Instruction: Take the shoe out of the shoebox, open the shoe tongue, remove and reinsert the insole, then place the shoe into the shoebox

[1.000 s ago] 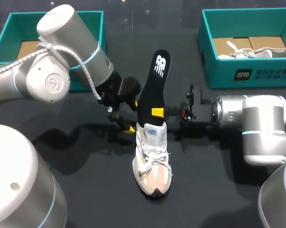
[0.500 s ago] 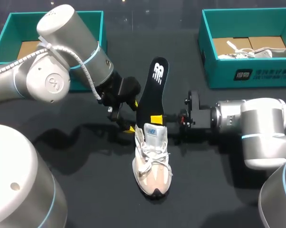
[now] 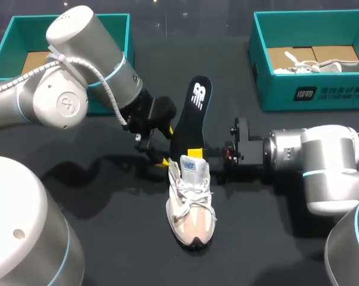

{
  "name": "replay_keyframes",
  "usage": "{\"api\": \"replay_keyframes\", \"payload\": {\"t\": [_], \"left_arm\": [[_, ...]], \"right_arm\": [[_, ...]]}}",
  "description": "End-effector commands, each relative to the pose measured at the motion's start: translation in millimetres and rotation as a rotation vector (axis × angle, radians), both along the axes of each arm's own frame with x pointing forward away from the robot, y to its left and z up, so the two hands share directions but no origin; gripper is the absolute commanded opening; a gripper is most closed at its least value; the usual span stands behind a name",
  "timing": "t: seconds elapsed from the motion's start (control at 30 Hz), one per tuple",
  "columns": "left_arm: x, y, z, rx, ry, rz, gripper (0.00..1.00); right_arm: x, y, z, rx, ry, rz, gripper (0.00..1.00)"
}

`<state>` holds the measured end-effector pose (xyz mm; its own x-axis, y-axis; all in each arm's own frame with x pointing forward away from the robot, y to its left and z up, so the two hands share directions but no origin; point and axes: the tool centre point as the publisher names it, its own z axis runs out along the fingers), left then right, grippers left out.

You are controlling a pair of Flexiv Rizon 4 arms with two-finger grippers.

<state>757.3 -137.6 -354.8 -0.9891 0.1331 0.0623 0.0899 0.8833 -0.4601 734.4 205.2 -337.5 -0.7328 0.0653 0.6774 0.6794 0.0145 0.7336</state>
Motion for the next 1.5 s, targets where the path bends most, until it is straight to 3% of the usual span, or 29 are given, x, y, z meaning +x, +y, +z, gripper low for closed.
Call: {"api": "replay_keyframes", "payload": {"t": [0.03, 0.33, 0.7, 0.97, 1.0, 1.03, 1.23, 1.5], "left_arm": [[0.5, 0, -1, 0.000, 0.000, -0.001, 1.00], [0.5, 0, -1, 0.000, 0.000, -0.001, 1.00], [0.5, 0, -1, 0.000, 0.000, -0.001, 1.00], [0.5, 0, -1, 0.000, 0.000, -0.001, 1.00], [0.5, 0, -1, 0.000, 0.000, -0.001, 1.00], [0.5, 0, -1, 0.000, 0.000, -0.001, 1.00], [0.5, 0, -1, 0.000, 0.000, -0.001, 1.00], [0.5, 0, -1, 0.000, 0.000, -0.001, 1.00]], "right_arm": [[-10.1, 2, -10, 0.017, -0.004, -0.002, 0.00], [-6.2, -1, -4, 0.011, -0.022, 0.003, 0.00], [-6.3, 0, -8, -0.065, 0.022, 0.042, 0.00], [-6.5, -1, -8, -0.031, 0.028, 0.042, 0.00], [-5.9, -1, -7, -0.026, 0.025, 0.043, 0.04], [-5.4, 0, -6, -0.023, 0.022, 0.044, 0.15], [-2.9, 2, -1, -0.010, 0.001, 0.049, 0.10], [-0.3, 3, 5, -0.007, -0.021, 0.060, 0.14]]}}
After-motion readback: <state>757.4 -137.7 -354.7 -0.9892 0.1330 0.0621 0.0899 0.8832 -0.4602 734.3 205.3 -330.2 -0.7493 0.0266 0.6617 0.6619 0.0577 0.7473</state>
